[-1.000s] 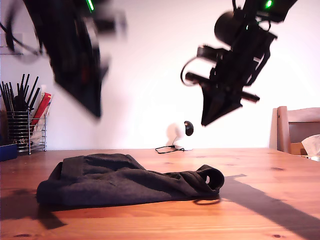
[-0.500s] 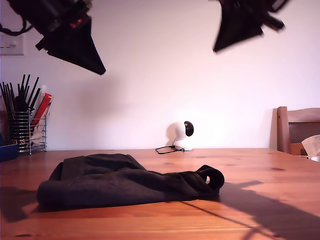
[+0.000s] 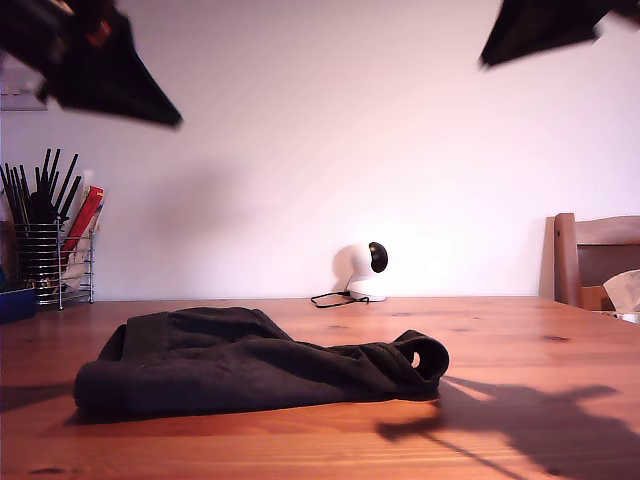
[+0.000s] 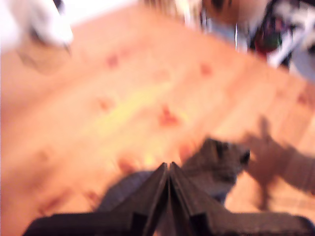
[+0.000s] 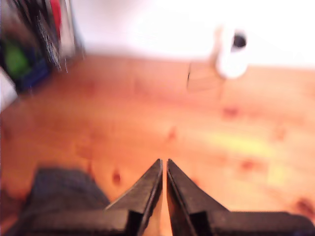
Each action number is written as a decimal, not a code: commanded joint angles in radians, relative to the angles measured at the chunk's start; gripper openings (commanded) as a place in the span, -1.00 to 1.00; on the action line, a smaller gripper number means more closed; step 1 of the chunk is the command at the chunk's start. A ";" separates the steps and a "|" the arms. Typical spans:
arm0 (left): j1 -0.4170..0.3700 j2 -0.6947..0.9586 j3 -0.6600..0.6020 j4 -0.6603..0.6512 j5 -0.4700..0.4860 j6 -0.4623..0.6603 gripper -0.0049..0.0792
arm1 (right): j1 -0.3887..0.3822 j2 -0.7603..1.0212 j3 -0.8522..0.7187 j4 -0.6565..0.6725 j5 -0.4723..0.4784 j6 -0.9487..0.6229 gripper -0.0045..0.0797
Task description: Fold the underwear in front of you. After folding it, place it to the right side.
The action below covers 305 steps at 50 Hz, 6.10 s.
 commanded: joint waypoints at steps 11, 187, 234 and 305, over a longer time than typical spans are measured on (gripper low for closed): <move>0.018 0.047 -0.018 -0.083 0.006 -0.055 -0.93 | 0.016 0.011 -0.020 -0.303 -0.127 0.249 -0.92; -0.509 0.575 -0.018 -0.052 -0.377 0.040 -0.70 | -0.083 0.699 0.154 -0.395 -0.133 0.161 -0.90; -0.476 0.398 -0.009 0.014 -0.400 -0.028 -0.94 | -0.088 0.632 0.159 -0.489 -0.073 0.120 -0.90; -0.266 0.645 -0.009 0.081 -0.195 0.013 -0.94 | 0.026 0.631 0.339 -0.578 -0.077 0.097 -0.90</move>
